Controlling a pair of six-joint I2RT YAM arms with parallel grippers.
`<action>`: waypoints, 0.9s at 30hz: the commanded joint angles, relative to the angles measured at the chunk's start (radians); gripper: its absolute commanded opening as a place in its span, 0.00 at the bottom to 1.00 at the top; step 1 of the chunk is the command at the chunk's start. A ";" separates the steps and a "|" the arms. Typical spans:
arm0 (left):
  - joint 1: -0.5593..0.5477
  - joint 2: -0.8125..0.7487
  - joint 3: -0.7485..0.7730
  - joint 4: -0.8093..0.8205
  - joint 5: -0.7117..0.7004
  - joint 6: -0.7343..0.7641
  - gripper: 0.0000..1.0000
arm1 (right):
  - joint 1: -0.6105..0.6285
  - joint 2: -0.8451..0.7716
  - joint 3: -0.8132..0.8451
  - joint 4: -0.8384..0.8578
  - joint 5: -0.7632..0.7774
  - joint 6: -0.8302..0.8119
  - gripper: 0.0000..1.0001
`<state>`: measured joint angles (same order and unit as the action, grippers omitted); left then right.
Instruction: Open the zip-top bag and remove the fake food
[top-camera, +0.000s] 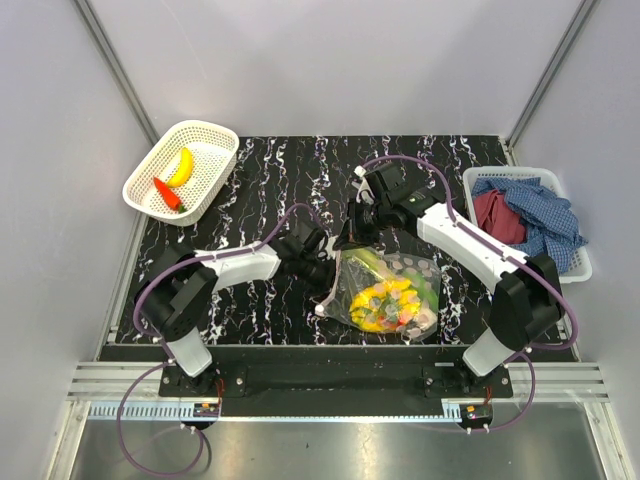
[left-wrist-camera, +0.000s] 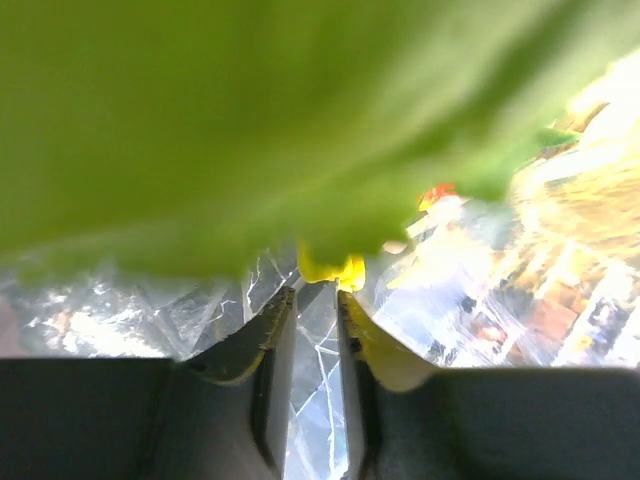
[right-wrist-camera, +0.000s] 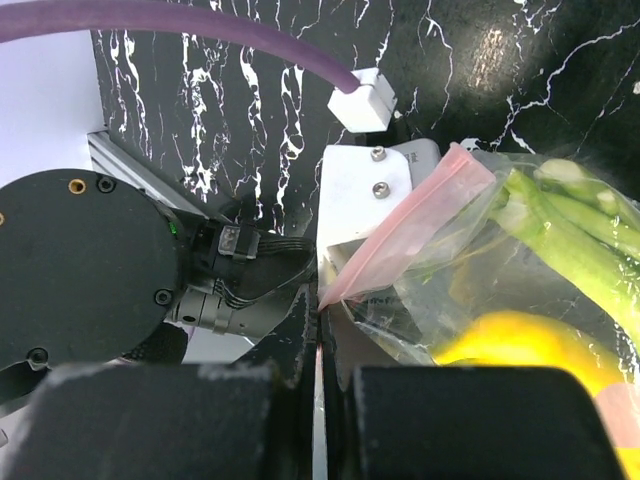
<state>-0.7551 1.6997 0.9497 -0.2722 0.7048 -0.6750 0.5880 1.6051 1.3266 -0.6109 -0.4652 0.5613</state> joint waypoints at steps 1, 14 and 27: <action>0.003 0.035 -0.012 0.067 0.077 -0.018 0.32 | 0.015 -0.001 0.014 0.063 -0.039 -0.024 0.00; 0.002 0.032 -0.014 0.117 0.128 -0.021 0.36 | -0.184 -0.172 0.026 -0.200 0.049 -0.043 0.71; 0.002 0.054 -0.003 0.119 0.191 -0.051 0.43 | -0.372 -0.425 -0.358 -0.478 0.261 0.026 0.40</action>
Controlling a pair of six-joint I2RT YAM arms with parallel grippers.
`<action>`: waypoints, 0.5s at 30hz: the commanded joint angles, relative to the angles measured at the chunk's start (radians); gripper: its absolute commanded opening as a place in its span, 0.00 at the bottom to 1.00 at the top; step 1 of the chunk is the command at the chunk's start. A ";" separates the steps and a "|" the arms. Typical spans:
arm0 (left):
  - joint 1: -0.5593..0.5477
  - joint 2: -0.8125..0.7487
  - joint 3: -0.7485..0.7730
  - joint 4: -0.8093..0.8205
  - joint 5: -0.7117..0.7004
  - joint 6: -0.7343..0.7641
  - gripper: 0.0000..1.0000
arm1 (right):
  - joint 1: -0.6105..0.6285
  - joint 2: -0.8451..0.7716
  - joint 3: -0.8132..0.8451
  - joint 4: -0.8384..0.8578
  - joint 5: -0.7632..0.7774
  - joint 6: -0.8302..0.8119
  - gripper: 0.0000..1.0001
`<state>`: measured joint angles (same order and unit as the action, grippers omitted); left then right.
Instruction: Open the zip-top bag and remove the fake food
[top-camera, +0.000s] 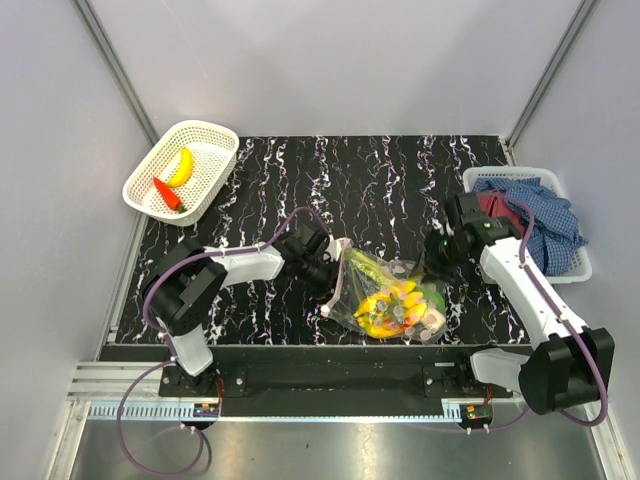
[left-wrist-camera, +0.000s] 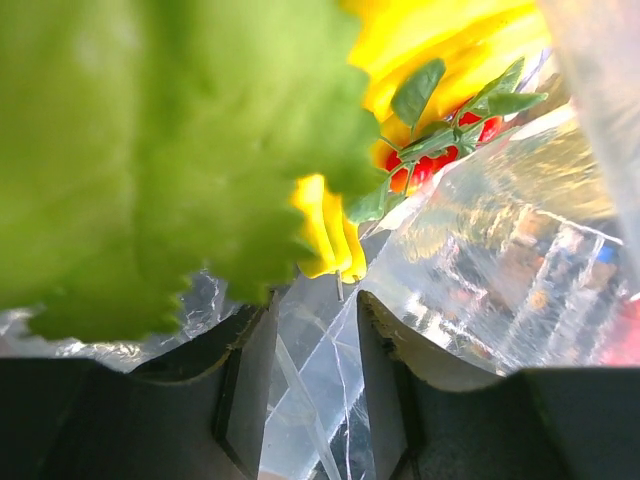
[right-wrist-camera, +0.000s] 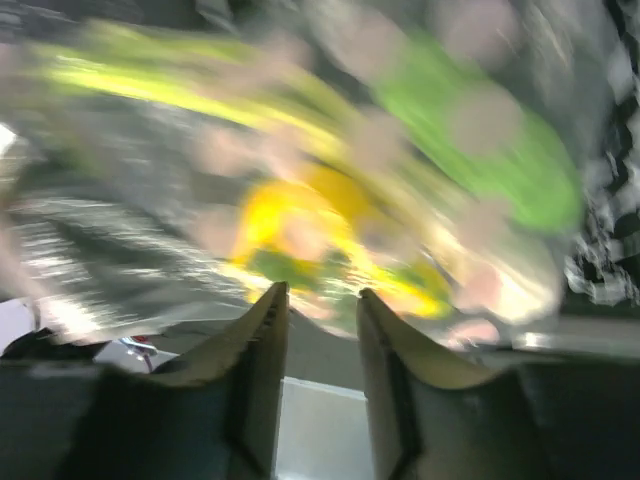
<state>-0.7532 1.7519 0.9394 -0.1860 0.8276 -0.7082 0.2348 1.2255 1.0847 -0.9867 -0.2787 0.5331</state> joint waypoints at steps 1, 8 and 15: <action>0.000 0.001 0.009 0.033 0.067 -0.022 0.43 | -0.019 -0.078 -0.141 -0.098 0.079 0.065 0.38; 0.000 0.020 0.010 0.028 0.071 -0.036 0.45 | -0.019 -0.097 -0.212 -0.069 0.197 0.088 0.25; 0.000 0.008 0.007 0.022 0.073 -0.034 0.50 | -0.019 -0.067 -0.187 -0.106 0.318 0.083 0.22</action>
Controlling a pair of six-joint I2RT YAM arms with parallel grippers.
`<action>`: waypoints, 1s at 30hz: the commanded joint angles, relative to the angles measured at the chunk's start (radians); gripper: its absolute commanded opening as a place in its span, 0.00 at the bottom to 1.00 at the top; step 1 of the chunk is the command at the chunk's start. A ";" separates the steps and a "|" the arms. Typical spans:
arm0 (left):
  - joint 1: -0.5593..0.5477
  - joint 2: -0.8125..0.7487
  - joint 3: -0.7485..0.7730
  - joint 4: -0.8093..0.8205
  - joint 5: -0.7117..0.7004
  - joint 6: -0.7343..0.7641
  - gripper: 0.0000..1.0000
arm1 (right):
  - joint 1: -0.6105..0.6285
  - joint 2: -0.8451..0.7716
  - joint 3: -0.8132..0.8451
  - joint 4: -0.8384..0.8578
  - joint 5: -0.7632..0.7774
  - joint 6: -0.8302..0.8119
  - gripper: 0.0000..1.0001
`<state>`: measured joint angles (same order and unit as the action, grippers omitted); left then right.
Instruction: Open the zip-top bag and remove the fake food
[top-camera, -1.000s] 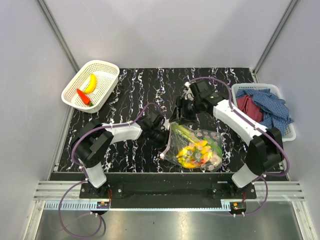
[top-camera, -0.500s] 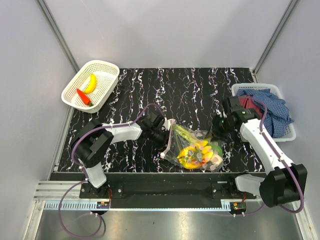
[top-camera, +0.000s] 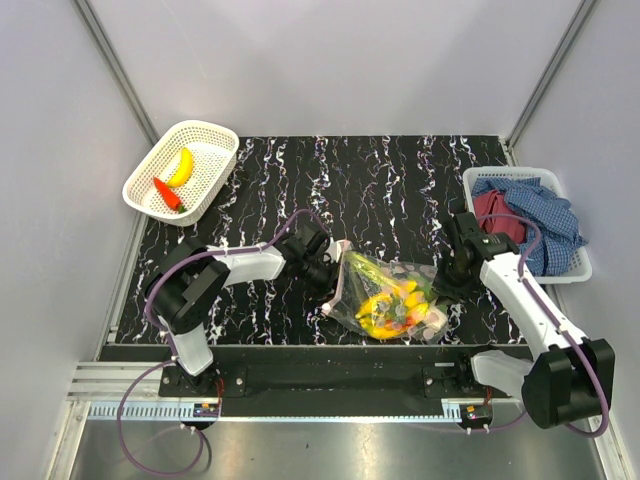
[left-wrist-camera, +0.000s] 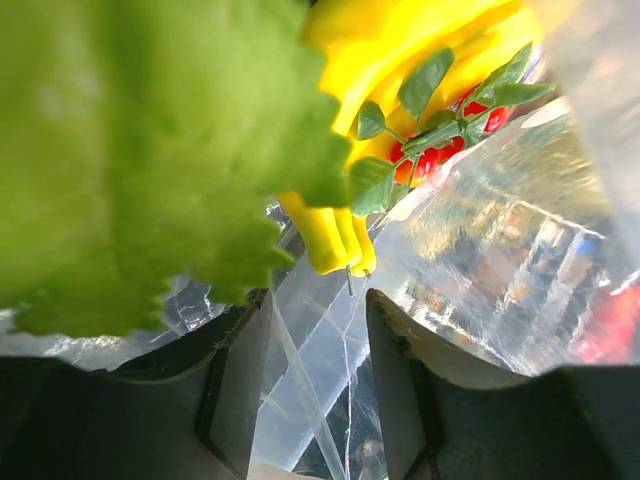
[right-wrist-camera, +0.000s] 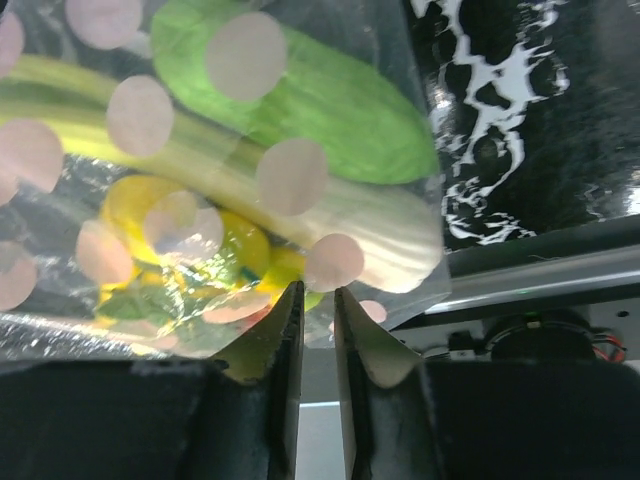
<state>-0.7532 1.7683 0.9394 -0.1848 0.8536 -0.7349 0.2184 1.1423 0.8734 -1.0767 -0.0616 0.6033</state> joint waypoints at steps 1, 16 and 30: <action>0.000 -0.007 0.010 0.021 0.047 -0.008 0.51 | -0.002 0.036 0.009 -0.006 0.100 0.016 0.22; 0.000 0.037 0.075 -0.019 0.009 -0.020 0.56 | 0.007 0.131 -0.076 0.195 -0.122 0.027 0.17; -0.005 -0.027 0.144 -0.171 -0.326 0.057 0.07 | 0.009 0.114 0.099 0.153 -0.172 -0.079 0.36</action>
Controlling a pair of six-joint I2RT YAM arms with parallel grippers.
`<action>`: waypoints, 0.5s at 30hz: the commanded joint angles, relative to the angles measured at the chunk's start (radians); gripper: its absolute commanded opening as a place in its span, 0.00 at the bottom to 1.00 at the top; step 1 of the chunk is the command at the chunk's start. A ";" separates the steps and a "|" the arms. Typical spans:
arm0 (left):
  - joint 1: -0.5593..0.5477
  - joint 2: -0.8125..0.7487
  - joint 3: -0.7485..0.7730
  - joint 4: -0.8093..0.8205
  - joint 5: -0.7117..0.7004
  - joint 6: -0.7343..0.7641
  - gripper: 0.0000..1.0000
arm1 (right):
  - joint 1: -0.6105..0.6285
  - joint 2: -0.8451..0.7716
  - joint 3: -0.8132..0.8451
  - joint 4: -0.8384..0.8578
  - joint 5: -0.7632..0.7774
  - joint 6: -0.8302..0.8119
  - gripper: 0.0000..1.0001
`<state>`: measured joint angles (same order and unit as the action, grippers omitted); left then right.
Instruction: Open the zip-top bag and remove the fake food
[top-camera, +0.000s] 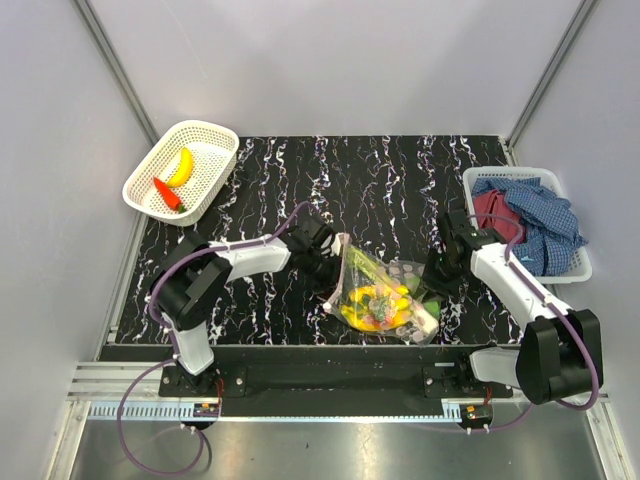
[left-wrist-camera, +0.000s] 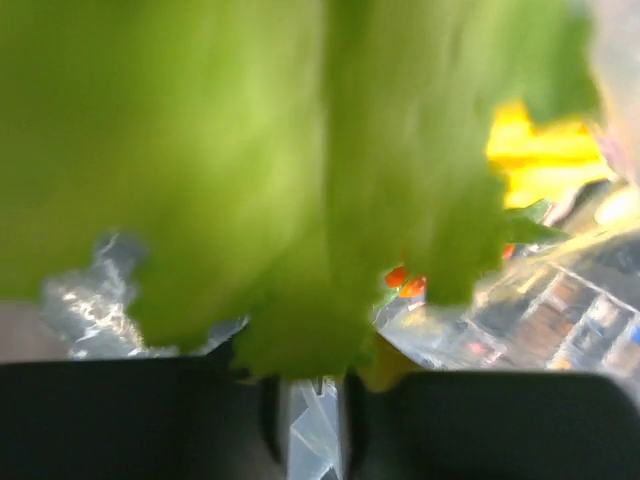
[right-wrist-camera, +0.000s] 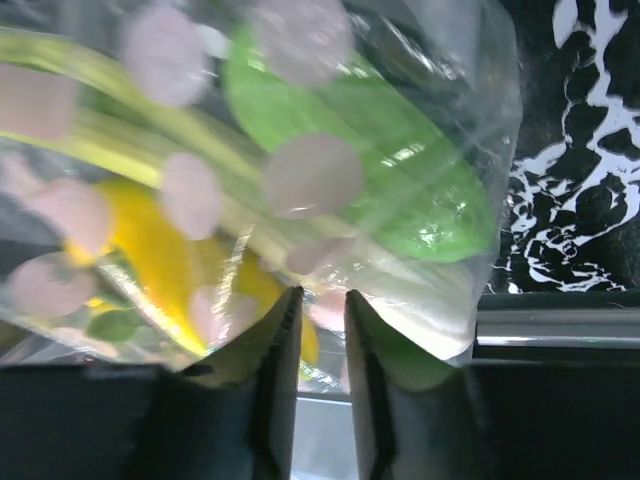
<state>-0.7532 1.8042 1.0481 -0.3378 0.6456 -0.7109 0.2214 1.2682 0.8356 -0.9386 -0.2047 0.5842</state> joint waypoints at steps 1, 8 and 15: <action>-0.006 -0.086 0.038 -0.023 -0.148 0.034 0.05 | 0.006 -0.010 0.164 -0.005 -0.024 -0.088 0.40; -0.026 -0.201 0.107 -0.119 -0.283 0.063 0.00 | 0.019 0.049 0.411 0.020 -0.201 -0.121 0.74; -0.084 -0.238 0.231 -0.239 -0.392 0.096 0.00 | 0.101 0.120 0.465 0.254 -0.366 0.052 0.77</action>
<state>-0.8104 1.6180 1.1908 -0.5323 0.3237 -0.6426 0.2756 1.3540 1.2758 -0.8288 -0.4450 0.5415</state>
